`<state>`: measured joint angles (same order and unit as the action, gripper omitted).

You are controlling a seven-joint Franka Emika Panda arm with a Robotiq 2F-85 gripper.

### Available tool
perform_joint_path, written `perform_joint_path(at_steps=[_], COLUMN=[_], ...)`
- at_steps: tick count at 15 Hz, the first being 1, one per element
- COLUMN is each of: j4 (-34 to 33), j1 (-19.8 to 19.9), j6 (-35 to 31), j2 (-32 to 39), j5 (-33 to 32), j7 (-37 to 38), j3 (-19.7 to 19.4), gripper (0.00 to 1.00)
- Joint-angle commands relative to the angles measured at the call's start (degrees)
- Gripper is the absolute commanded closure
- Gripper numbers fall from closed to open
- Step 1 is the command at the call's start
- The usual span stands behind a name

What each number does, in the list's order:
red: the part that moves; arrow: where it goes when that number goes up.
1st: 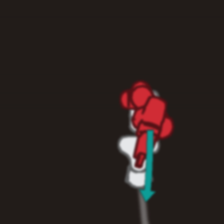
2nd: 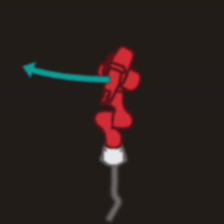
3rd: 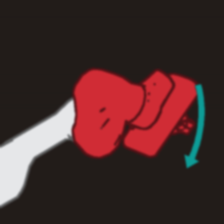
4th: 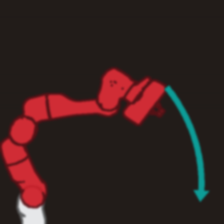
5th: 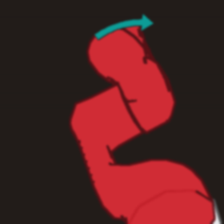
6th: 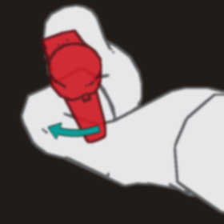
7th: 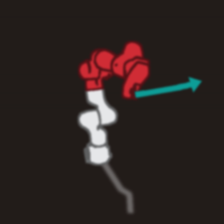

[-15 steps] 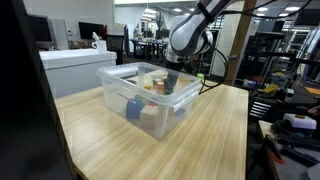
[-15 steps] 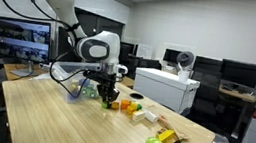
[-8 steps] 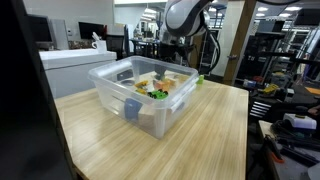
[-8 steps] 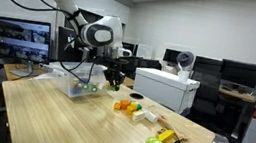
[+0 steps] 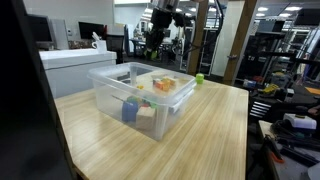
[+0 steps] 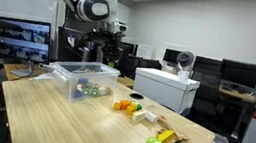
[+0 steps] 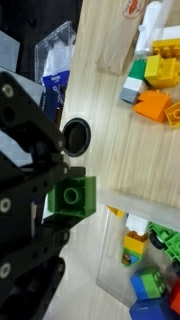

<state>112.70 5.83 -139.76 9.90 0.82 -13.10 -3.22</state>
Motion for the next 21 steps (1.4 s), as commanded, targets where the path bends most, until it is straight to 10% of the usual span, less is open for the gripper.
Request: perform_joint_path(at_steps=[1, 2, 3, 9, 21], j4=[4.37, 5.64, 6.04, 4.57, -2.21], j1=[-0.3, -0.51, -0.74, -0.34, 5.61], j6=[3.17, 3.97, 3.95, 0.92, -1.26], j2=[-3.91, -4.67, -4.58, -2.55, 10.6], j5=[4.33, 5.16, 4.81, 4.85, 1.39], j7=[-3.41, -4.27, -4.09, -1.92, 1.02], j3=[1.96, 2.51, 2.61, 1.46, -5.49], gripper=[0.88, 0.89, 0.45, 0.05, 0.0])
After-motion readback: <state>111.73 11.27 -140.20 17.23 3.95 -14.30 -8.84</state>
